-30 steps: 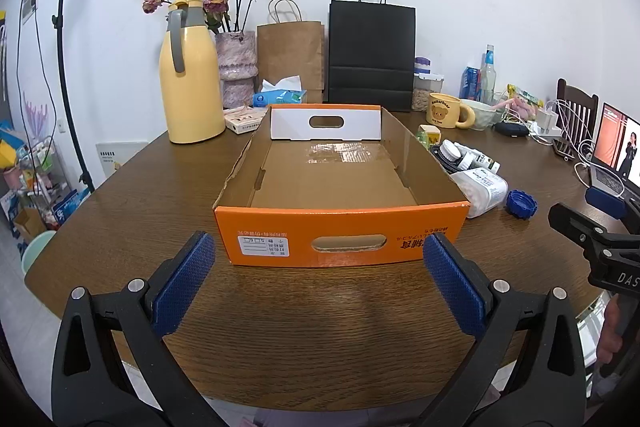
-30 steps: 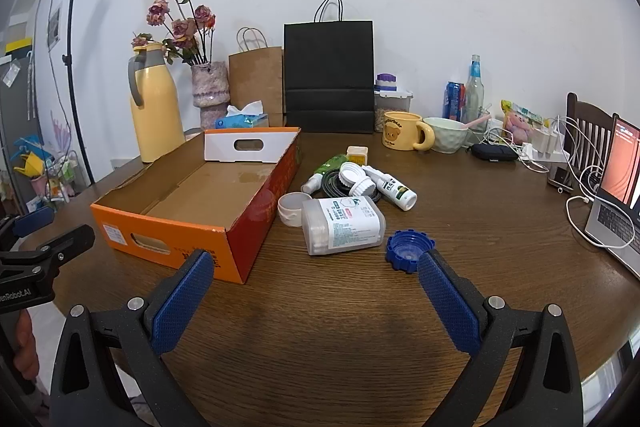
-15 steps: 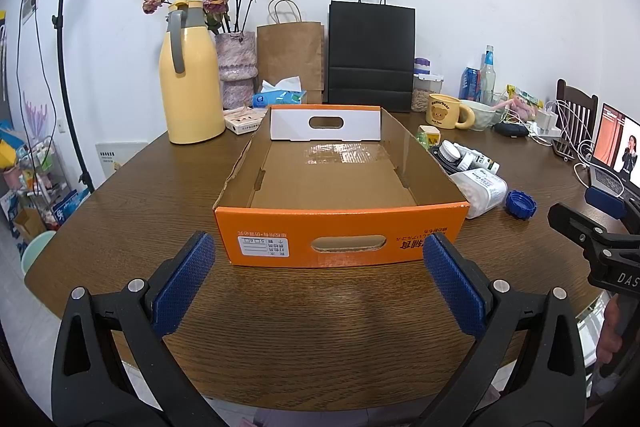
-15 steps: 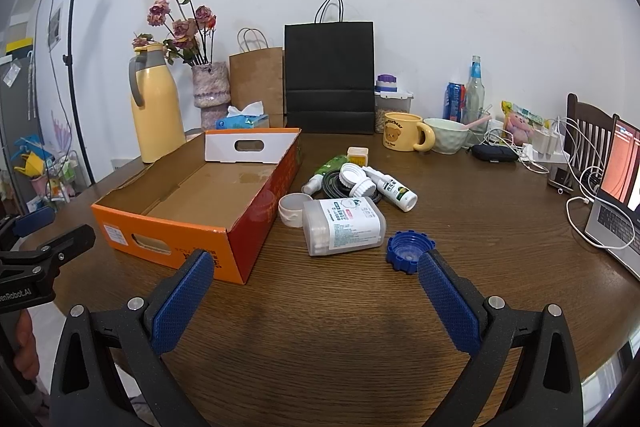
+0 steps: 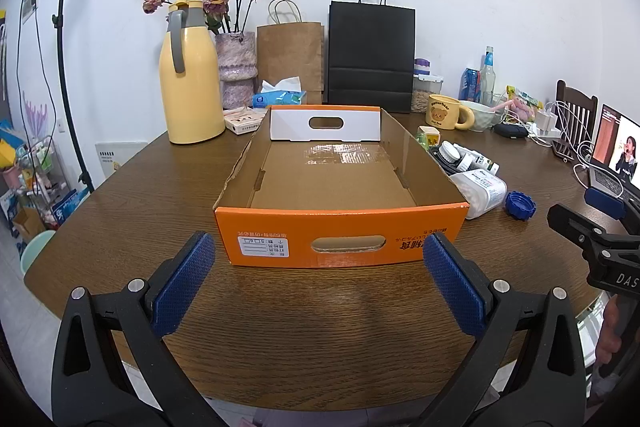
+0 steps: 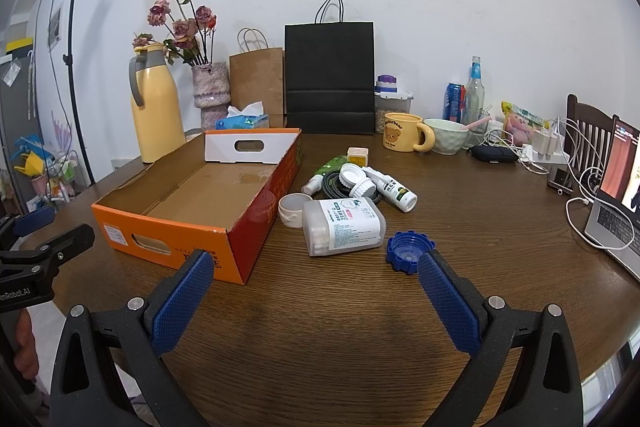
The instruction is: Organize rigid objects
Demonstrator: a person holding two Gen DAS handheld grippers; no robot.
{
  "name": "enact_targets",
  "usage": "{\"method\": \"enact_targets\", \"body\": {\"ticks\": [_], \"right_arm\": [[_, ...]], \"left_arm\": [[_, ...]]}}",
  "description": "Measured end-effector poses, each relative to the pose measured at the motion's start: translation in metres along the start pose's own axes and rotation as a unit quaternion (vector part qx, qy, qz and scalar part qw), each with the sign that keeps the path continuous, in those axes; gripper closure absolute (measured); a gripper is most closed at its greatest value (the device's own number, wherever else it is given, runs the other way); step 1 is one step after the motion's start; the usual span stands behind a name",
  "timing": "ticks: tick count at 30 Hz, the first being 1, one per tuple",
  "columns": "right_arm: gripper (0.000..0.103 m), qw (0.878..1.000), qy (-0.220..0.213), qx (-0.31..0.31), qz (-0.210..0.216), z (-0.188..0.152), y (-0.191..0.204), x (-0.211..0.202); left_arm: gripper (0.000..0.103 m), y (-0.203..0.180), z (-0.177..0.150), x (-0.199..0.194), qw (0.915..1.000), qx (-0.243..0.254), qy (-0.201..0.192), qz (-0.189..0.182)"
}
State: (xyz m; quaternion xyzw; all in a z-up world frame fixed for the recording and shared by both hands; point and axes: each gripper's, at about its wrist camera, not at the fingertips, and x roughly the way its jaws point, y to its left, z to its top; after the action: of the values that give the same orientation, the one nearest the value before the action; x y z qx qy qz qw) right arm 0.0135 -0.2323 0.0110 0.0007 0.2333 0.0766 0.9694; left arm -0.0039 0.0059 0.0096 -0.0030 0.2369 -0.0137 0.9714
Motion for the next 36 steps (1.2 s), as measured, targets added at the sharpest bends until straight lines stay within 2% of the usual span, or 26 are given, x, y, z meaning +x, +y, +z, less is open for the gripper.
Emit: {"method": "enact_targets", "body": {"ticks": [15,19,25,29,36], "right_arm": [[0.0,1.0,0.001,-0.002,-0.002,0.002,0.001,-0.001],[0.0,1.0,0.008,0.001,-0.008,0.017,0.001,0.0],[0.0,0.999,0.027,0.011,-0.024,0.027,-0.015,0.026],[0.0,0.998,0.043,0.019,-0.037,0.037,-0.027,0.044],[0.0,0.994,0.08,0.035,-0.064,0.045,-0.046,0.072]], "left_arm": [[0.0,0.0,0.003,0.001,1.0,-0.003,0.003,-0.001],[0.0,0.005,0.015,0.005,0.9998,-0.009,0.012,-0.009],[0.0,0.016,0.045,0.016,0.9996,-0.008,0.023,-0.015],[0.0,0.024,0.065,0.03,0.9987,-0.007,0.046,-0.022],[0.0,0.036,0.098,0.071,0.992,-0.004,0.121,-0.036]]}}
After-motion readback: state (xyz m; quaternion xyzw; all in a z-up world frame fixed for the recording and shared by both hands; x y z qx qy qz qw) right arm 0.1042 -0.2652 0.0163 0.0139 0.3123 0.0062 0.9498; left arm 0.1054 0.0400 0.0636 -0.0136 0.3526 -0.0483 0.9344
